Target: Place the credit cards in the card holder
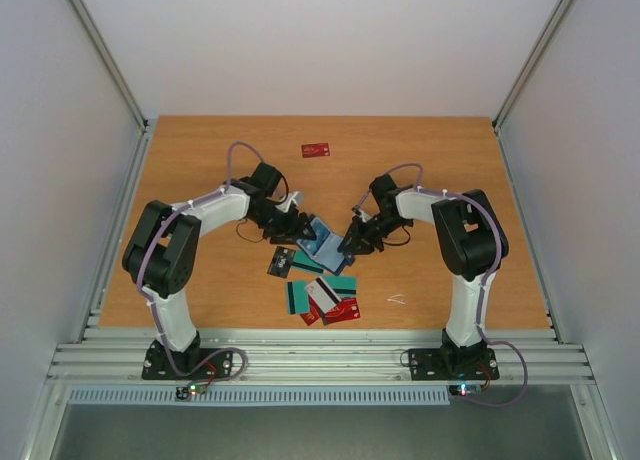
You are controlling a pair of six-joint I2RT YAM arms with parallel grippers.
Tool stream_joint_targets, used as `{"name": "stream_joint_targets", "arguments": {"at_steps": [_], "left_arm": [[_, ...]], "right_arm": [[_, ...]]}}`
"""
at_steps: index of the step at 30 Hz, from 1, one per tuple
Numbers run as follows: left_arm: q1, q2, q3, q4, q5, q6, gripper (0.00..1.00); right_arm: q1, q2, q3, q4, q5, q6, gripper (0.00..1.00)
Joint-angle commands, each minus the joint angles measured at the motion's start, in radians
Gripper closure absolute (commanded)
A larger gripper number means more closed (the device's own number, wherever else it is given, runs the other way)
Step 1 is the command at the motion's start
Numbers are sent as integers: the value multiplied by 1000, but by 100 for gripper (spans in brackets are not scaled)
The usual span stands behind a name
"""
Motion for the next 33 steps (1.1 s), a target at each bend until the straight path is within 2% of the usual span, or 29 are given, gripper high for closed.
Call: {"name": "stream_joint_targets", "arguments": {"at_steps": [1,10,20,33], "left_arm": [[-30,-26,10,63,56,-12,34],[-103,-50,57,9,-17,21,35],[-192,-5,177,-93,-120,87,35],[-229,36,147,-8,-86,44,37]], "right_arm": [[12,63,-1,-17,95,-28,81],[12,63,16,-33,81,-27,82],[12,38,41,-62,55,9,83],[-5,-56,56,-128,68,23,83]]}}
